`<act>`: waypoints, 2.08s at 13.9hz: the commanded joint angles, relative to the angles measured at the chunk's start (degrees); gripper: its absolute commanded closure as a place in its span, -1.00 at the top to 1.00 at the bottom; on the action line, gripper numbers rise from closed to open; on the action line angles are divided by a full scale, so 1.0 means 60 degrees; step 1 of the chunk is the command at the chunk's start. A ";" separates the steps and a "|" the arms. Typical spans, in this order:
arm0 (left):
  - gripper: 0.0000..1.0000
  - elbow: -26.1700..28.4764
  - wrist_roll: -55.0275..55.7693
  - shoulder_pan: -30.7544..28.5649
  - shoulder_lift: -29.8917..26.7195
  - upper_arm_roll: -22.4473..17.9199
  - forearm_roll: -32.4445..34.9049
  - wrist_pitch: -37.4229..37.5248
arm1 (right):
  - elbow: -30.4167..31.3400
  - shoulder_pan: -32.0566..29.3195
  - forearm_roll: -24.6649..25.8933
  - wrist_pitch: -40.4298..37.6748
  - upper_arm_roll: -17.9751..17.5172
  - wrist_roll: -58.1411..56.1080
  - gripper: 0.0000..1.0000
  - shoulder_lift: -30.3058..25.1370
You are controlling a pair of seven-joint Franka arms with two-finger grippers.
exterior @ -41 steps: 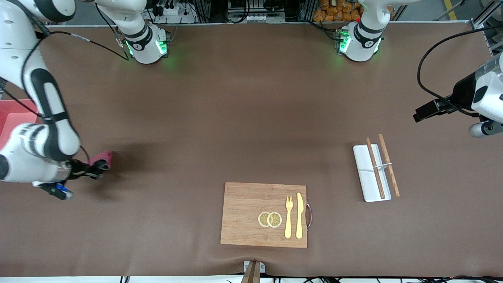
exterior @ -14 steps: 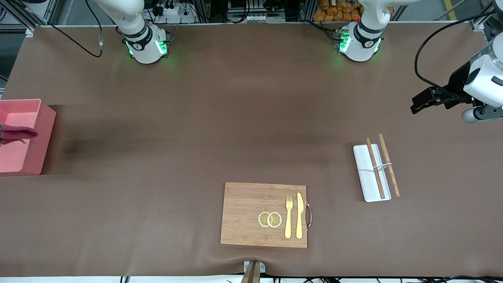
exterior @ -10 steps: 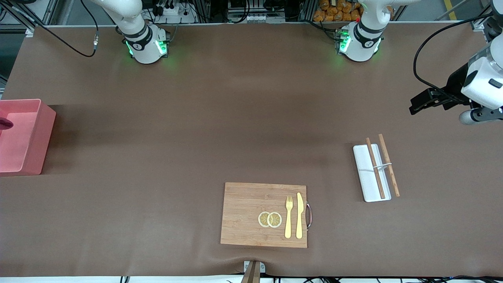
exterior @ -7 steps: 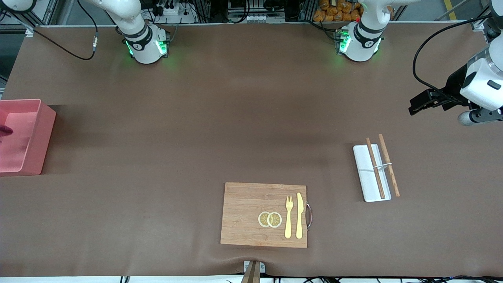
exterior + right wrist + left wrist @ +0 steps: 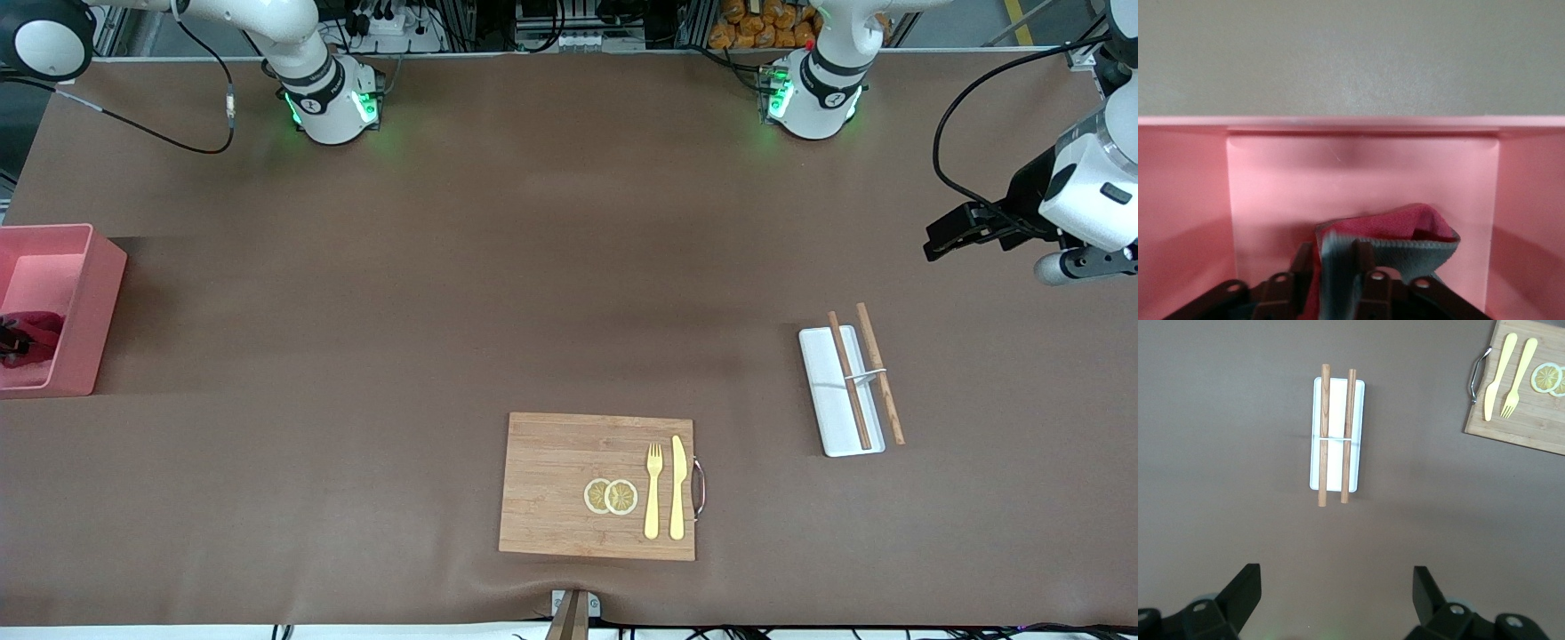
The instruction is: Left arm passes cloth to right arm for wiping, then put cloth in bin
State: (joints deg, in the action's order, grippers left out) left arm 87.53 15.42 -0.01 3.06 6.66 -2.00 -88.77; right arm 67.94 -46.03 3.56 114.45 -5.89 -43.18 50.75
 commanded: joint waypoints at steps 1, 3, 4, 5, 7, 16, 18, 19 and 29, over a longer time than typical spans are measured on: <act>1.00 -0.0028 -0.0153 0.0002 -0.0012 0.0033 0.0098 0.0015 | -0.0160 -0.0092 0.0168 -0.1097 -0.0248 -0.0070 1.00 -0.0401; 1.00 -0.0013 -0.0167 0.0002 -0.0012 0.0033 0.0098 0.0015 | -0.0467 0.0054 0.0197 -0.1771 -0.0234 -0.0026 1.00 -0.0692; 1.00 -0.0028 -0.0167 0.0002 0.0003 0.0033 0.0098 0.0000 | -0.0672 0.0157 0.0197 -0.2224 -0.0248 0.0018 1.00 -0.0868; 1.00 -0.0028 -0.0167 0.0002 0.0032 0.0033 0.0098 0.0000 | -0.0732 0.0288 0.0168 -0.2664 -0.0248 0.0018 1.00 -0.1131; 1.00 -0.0028 -0.0167 0.0002 0.0047 0.0033 0.0098 0.0000 | -0.0703 0.0741 0.0051 -0.3339 -0.0277 0.0483 1.00 -0.1950; 1.00 -0.0013 -0.0167 0.0002 0.0061 0.0033 0.0098 0.0015 | 0.0539 0.4476 -0.0270 -0.5290 -0.0263 0.5668 1.00 -0.4163; 1.00 -0.0013 -0.0167 0.0002 0.0061 0.0048 0.0098 0.0000 | 0.1154 0.4946 -0.0635 -0.5232 -0.0263 0.6197 1.00 -0.4764; 1.00 -0.0013 -0.0167 0.0002 0.0061 0.0034 0.0098 0.0000 | 0.1578 0.5093 -0.0942 -0.5014 -0.0263 0.6606 1.00 -0.5086; 1.00 0.0031 -0.0167 0.0017 0.0047 0.0048 0.0098 0.0000 | 0.5098 0.7351 -0.0872 -0.3079 -0.0234 1.0229 1.00 -0.8692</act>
State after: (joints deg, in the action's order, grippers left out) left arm 87.79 15.42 0.06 3.47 6.82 -2.00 -88.77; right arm 95.51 -1.40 -2.03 94.37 -8.29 18.13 1.51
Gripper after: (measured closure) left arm 0.000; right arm 0.000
